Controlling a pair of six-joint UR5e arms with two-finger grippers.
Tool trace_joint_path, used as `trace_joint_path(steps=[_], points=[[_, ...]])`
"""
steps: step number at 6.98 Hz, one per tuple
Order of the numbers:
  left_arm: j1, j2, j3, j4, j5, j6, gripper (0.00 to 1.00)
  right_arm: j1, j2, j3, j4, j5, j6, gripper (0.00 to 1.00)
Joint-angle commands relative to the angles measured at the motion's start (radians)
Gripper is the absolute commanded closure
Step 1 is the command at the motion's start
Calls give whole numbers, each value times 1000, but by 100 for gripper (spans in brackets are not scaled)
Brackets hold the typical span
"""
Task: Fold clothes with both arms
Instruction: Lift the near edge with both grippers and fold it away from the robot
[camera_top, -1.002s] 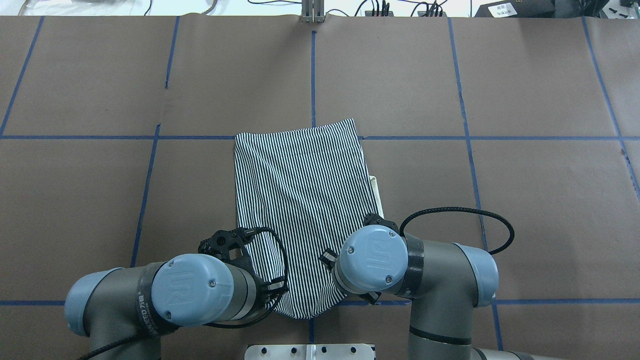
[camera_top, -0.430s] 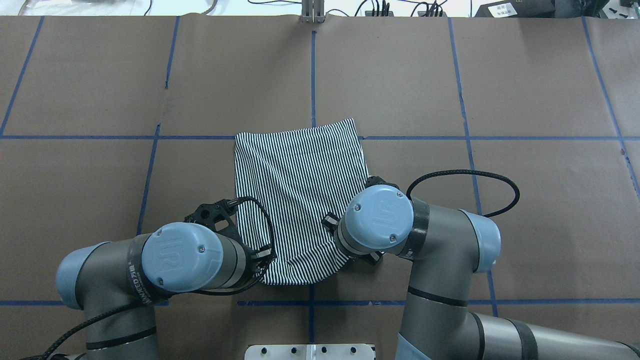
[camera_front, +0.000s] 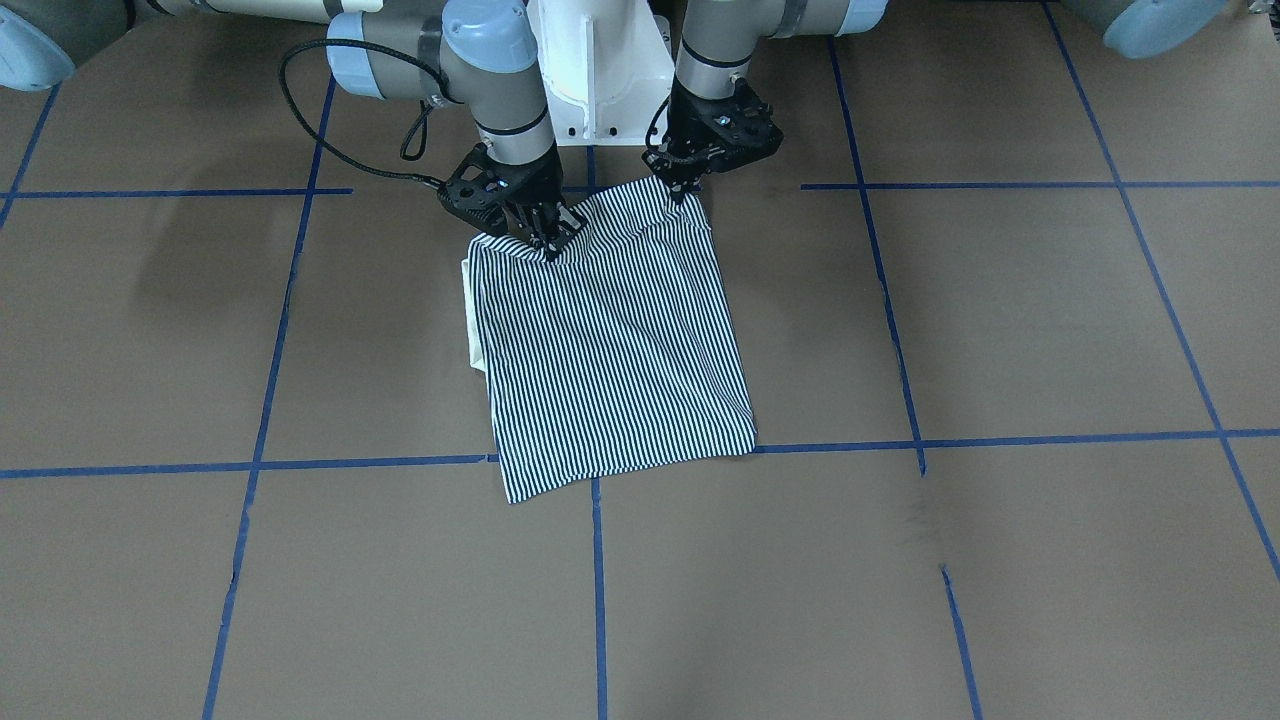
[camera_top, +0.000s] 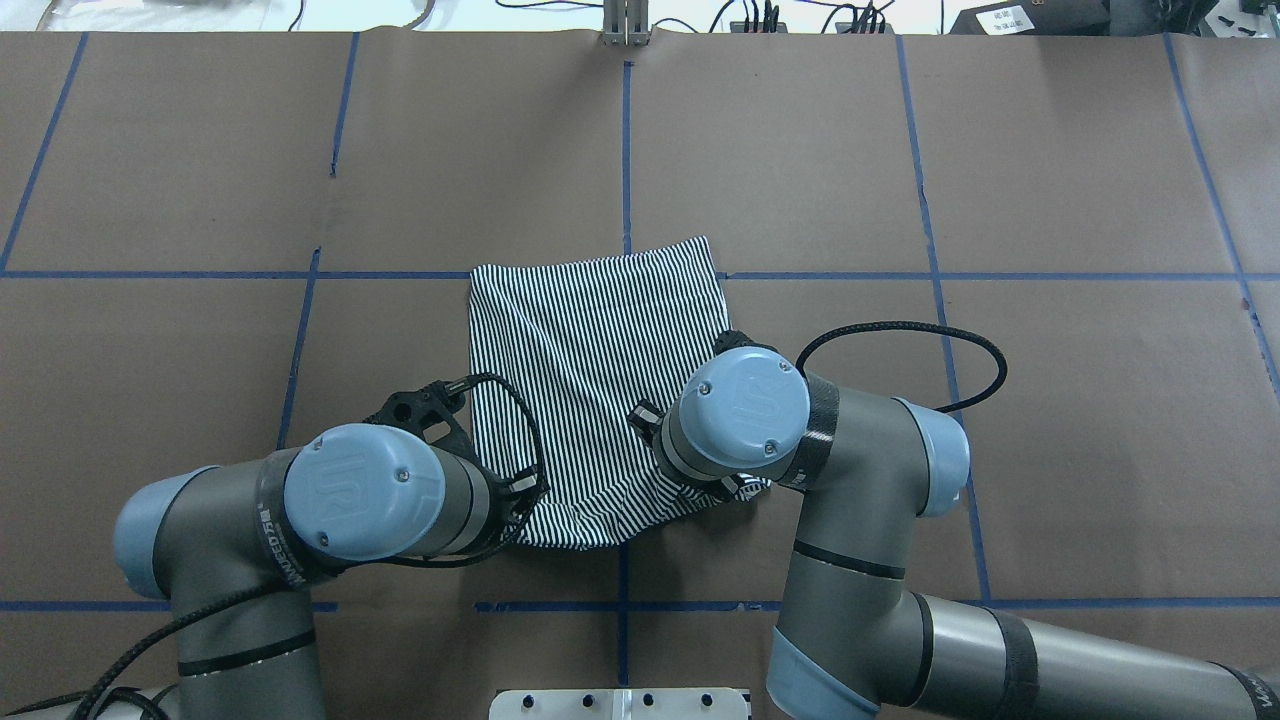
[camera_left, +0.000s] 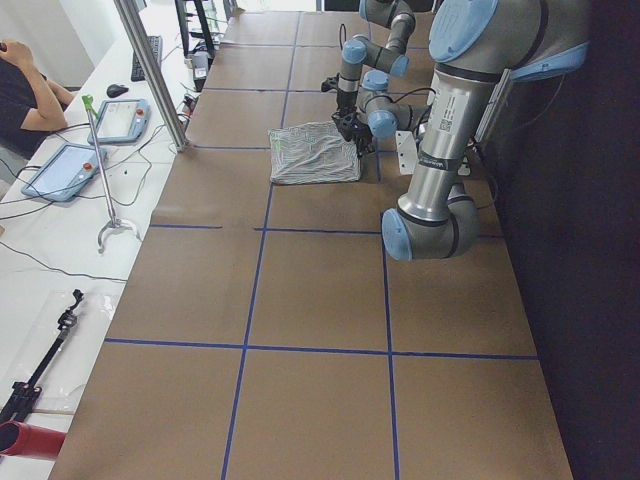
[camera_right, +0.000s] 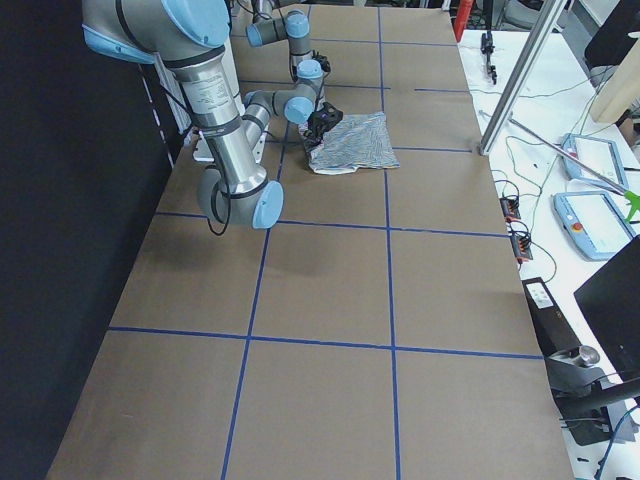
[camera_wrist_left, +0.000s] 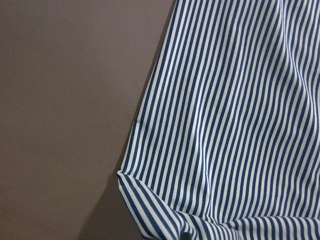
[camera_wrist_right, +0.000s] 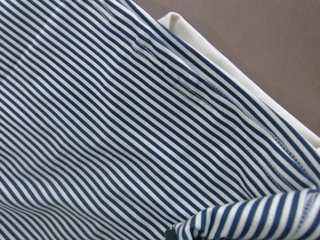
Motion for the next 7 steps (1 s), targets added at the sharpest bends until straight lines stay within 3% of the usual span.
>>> trace_joint_path(steps=[1, 2, 3, 4, 7], points=[[-176, -44, 103, -36, -8, 14, 100, 108, 51, -57, 0, 0, -104, 100], [-278, -119, 268, -83, -30, 110, 80, 188, 203, -290, 5, 6, -178, 100], [-387, -151, 432, -216, -81, 225, 1, 268, 350, -567, 107, 10, -247, 75], [-467, -155, 528, -294, -89, 364, 0, 331, 382, -741, 298, 10, -354, 1], [-494, -159, 563, -344, -94, 410, 0, 384, 376, -775, 323, 59, -473, 0]])
